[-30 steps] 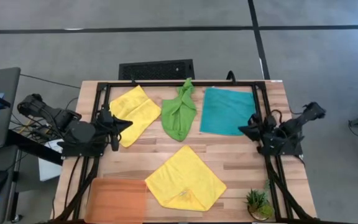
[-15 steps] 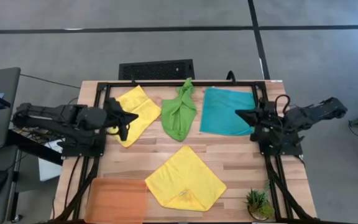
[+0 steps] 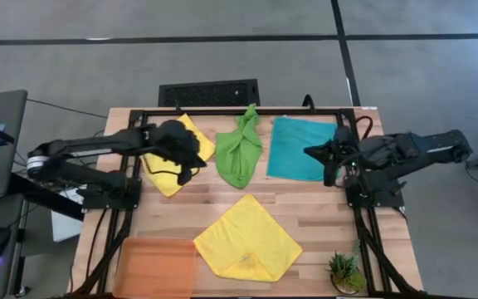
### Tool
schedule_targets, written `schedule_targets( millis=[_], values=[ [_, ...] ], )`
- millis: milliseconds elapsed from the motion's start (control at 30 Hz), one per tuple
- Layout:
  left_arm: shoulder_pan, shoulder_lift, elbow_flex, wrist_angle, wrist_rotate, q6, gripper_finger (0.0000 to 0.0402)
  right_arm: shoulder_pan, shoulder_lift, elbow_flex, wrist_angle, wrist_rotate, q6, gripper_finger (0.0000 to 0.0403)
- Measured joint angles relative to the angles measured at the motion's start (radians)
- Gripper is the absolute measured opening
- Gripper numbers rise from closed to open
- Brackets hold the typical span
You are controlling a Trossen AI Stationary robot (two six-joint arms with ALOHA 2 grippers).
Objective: Fold microfiber towels
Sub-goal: Fold the green microfiber towel
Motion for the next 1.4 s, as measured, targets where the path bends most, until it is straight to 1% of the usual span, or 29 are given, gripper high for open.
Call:
schedule_targets(
  millis=[67, 133, 233, 300, 367, 433, 567, 733, 833, 900, 1000, 1133, 1400],
  values=[
    [0.003, 0.058, 0.000, 0.039, 0.035, 0.078, 0.0000, -0.011, 0.007, 0.009, -0.030, -0.014, 0.000, 0.0003],
    [0.000, 0.113, 0.000, 0.103, 0.029, 0.113, 0.0000, -0.017, 0.014, 0.017, -0.043, -0.030, 0.000, 0.0003],
    [-0.004, 0.189, 0.000, 0.217, 0.009, 0.082, 0.0000, -0.017, 0.014, 0.017, -0.064, -0.033, 0.000, 0.0004],
    [-0.004, 0.234, 0.000, 0.272, 0.013, 0.062, 0.0000, -0.017, 0.014, 0.018, -0.074, -0.033, 0.000, 0.0004],
    [-0.004, 0.271, 0.000, 0.301, 0.038, 0.076, 0.0004, -0.017, 0.014, 0.018, -0.076, -0.033, 0.000, 0.0004],
    [-0.004, 0.302, 0.000, 0.312, 0.041, 0.095, 0.0012, -0.017, 0.013, 0.018, -0.076, -0.033, 0.000, 0.0006],
    [-0.004, 0.346, 0.000, 0.307, 0.035, 0.078, 0.0044, -0.017, 0.013, 0.018, -0.076, -0.033, 0.000, 0.0012],
    [-0.005, 0.386, 0.000, 0.308, 0.030, 0.074, 0.0105, -0.017, 0.013, 0.018, -0.076, -0.033, 0.000, 0.0012],
    [-0.005, 0.439, 0.000, 0.315, 0.030, 0.127, 0.0135, -0.017, 0.013, 0.018, -0.076, -0.033, 0.000, 0.0011],
    [-0.005, 0.482, 0.000, 0.321, 0.029, 0.180, 0.0146, -0.017, 0.013, 0.018, -0.076, -0.033, 0.000, 0.0012],
    [-0.005, 0.551, 0.000, 0.369, 0.028, 0.229, 0.0152, -0.017, 0.013, 0.018, -0.076, -0.033, 0.000, 0.0013],
    [-0.005, 0.606, 0.000, 0.449, 0.028, 0.224, 0.0153, -0.017, 0.013, 0.018, -0.075, -0.033, 0.000, 0.0012],
    [-0.005, 0.614, 0.000, 0.542, 0.028, 0.253, 0.0153, -0.017, 0.013, 0.018, -0.076, -0.032, 0.000, 0.0014]
  ],
)
